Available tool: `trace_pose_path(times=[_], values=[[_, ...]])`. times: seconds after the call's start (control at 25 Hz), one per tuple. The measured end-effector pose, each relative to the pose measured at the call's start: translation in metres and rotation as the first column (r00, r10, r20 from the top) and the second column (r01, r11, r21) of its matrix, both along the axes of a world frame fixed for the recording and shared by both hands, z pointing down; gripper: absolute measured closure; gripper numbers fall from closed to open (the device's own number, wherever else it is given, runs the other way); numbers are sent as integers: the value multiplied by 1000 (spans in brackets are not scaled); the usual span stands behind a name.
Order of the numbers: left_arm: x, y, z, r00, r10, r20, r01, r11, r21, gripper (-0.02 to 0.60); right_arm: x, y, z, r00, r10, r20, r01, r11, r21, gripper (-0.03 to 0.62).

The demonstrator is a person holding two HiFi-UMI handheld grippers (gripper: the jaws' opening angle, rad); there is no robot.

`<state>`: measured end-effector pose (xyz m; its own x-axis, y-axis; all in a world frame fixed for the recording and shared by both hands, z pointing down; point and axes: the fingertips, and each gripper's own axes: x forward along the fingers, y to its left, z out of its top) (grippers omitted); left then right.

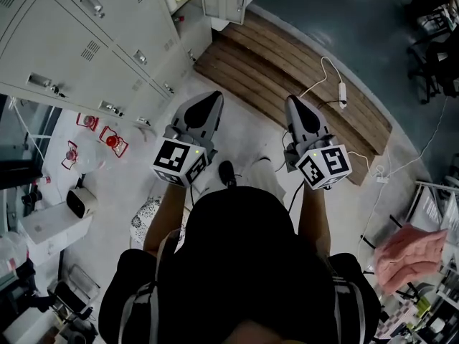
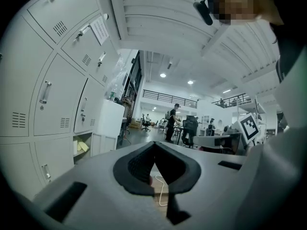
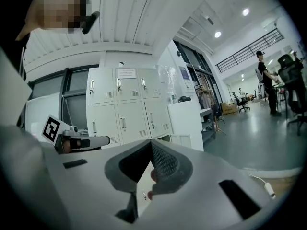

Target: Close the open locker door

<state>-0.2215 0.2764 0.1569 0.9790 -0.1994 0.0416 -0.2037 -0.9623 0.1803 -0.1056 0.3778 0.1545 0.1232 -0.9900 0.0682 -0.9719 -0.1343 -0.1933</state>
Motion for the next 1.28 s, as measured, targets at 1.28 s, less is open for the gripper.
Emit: trace_pose_path(times=[1.28], values=[[218,-147,14,966,-235,107,240,970,-41,565,216,-195,31,970,-243,-2,243,969,-37,591]])
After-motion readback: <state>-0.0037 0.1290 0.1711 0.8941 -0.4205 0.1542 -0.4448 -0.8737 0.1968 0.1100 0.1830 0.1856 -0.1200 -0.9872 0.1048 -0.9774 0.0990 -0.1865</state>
